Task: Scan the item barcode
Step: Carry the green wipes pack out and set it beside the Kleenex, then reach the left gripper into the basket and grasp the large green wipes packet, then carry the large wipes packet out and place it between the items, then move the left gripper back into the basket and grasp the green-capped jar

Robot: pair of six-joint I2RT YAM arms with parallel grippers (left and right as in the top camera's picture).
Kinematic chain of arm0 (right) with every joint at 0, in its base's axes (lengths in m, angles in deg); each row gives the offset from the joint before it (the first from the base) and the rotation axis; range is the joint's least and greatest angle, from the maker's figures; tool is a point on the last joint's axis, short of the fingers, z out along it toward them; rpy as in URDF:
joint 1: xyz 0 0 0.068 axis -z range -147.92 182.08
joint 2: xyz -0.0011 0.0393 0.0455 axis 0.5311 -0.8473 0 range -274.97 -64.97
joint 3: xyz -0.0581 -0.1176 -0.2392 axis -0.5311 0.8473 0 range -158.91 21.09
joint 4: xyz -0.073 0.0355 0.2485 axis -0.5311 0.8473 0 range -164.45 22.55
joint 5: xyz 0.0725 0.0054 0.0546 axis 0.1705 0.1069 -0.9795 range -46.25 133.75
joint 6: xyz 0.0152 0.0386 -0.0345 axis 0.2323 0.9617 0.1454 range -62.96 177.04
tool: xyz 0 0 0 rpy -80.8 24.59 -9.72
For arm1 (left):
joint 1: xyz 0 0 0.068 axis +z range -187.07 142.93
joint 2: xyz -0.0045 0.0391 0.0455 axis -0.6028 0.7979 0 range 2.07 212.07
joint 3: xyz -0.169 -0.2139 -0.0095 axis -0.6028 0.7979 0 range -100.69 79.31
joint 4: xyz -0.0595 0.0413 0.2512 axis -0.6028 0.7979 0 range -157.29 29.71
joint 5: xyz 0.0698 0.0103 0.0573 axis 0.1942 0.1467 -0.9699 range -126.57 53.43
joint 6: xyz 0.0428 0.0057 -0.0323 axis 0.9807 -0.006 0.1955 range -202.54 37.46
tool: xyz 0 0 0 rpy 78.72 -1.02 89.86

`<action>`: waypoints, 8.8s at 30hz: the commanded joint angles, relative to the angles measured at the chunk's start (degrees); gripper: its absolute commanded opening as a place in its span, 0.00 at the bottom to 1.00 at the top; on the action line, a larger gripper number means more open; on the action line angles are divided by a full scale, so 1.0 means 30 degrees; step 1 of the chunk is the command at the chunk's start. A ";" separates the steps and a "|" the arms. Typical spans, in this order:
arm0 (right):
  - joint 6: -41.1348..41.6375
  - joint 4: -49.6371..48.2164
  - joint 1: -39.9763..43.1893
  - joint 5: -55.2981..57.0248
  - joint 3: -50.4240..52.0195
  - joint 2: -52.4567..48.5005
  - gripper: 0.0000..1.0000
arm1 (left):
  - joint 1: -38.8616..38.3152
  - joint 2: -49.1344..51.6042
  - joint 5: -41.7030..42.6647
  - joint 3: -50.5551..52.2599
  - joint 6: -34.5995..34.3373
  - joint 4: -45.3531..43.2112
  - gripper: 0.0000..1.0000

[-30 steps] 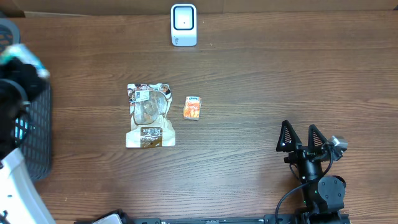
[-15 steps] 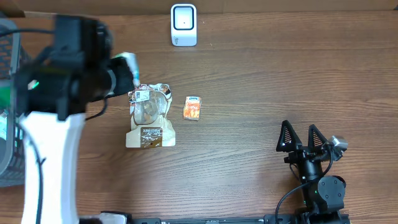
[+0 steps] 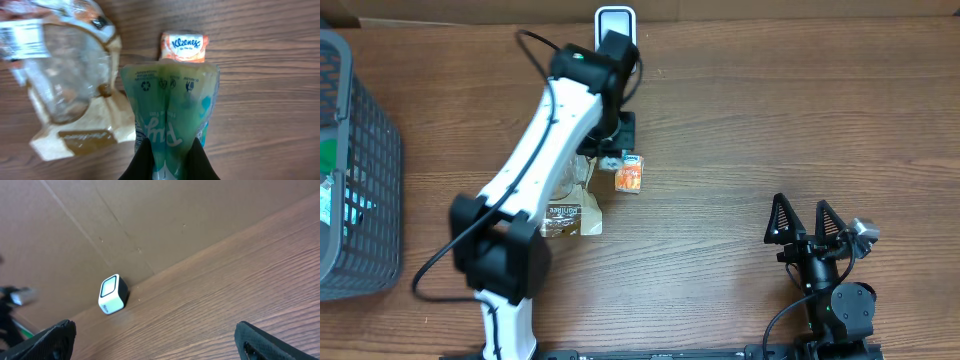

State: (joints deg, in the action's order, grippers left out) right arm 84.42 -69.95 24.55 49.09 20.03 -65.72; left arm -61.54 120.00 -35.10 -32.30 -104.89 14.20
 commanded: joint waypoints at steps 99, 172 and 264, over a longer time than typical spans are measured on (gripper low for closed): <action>-0.0058 -0.0095 0.0036 0.0036 0.0197 0.0066 1.00 | 2.3394 0.3730 -0.3555 0.3541 0.4452 -0.8342 0.04; -0.0058 -0.0095 0.0036 0.0036 0.0197 0.0066 1.00 | -0.0401 -0.2557 -0.1370 0.7519 0.0641 -0.4976 0.05; -0.0058 -0.0095 0.0036 0.0036 0.0197 0.0066 1.00 | 2.2637 0.8218 0.0845 -1.1453 0.8539 -0.1632 0.87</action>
State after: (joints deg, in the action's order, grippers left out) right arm 84.46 -70.00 24.55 49.09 20.03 -65.87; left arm 6.81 141.64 -34.55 -66.77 -81.94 9.75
